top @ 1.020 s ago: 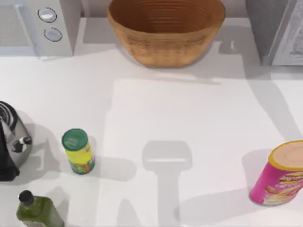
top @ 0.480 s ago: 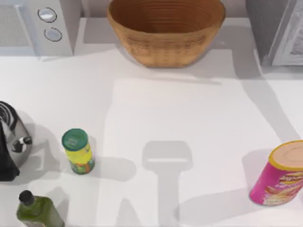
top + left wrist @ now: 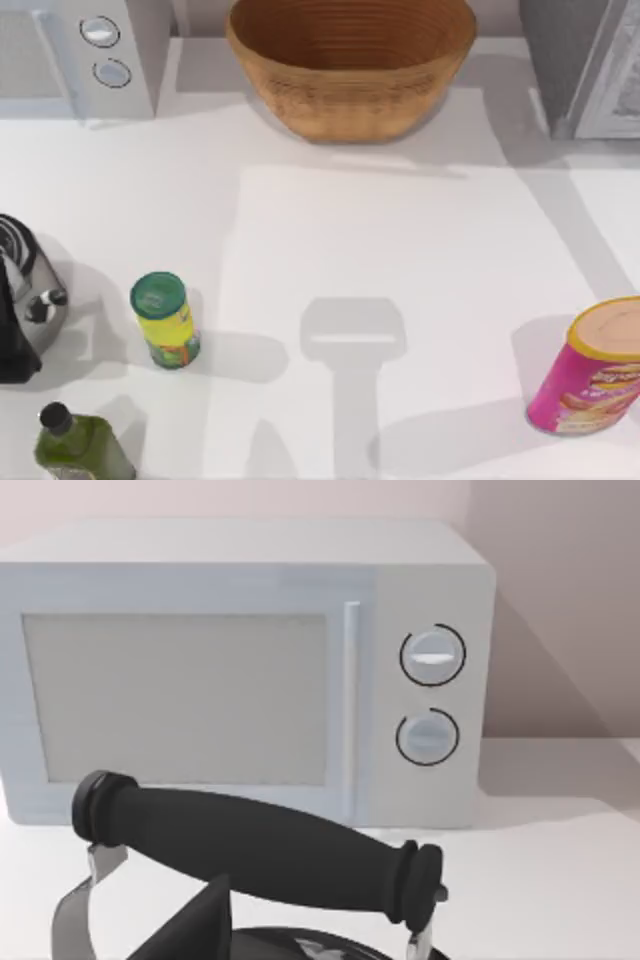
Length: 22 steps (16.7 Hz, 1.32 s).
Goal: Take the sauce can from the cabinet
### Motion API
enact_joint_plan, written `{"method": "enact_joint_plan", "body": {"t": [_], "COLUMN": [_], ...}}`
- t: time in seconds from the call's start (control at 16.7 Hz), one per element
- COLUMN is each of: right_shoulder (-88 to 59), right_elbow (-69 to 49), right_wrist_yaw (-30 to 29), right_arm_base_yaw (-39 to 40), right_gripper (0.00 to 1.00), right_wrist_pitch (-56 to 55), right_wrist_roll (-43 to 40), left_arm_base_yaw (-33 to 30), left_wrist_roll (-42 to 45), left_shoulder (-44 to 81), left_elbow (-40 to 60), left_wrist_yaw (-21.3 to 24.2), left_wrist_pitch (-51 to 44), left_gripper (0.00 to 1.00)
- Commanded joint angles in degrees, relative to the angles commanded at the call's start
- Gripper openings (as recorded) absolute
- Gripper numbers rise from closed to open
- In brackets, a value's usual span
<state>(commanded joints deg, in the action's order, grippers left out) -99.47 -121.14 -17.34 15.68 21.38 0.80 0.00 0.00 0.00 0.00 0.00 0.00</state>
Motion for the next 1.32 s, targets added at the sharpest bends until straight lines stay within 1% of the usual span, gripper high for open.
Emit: {"method": "enact_joint_plan", "body": {"t": [0.3, 1.08, 1.14, 1.32], "right_shoulder": [-1.02, -1.02, -1.02, -1.02], "right_elbow": [-1.12, -1.12, -1.12, -1.12], "right_wrist_yaw": [0.25, 0.25, 0.25, 0.25], "right_arm_base_yaw": [-0.26, -0.26, -0.26, -0.26], "right_gripper": [1.00, 0.02, 0.00, 0.00], "right_wrist_pitch": [0.09, 0.09, 0.09, 0.09], "right_wrist_roll": [-0.01, -0.01, -0.01, -0.01], "left_arm_base_yaw": [0.00, 0.00, 0.00, 0.00], "left_wrist_roll": [0.00, 0.00, 0.00, 0.00], "left_shoulder": [0.00, 0.00, 0.00, 0.00], "left_elbow": [0.00, 0.00, 0.00, 0.00], "left_wrist_yaw": [0.00, 0.00, 0.00, 0.00], "left_wrist_pitch": [0.00, 0.00, 0.00, 0.00], "left_gripper": [1.00, 1.00, 1.00, 1.00]}}
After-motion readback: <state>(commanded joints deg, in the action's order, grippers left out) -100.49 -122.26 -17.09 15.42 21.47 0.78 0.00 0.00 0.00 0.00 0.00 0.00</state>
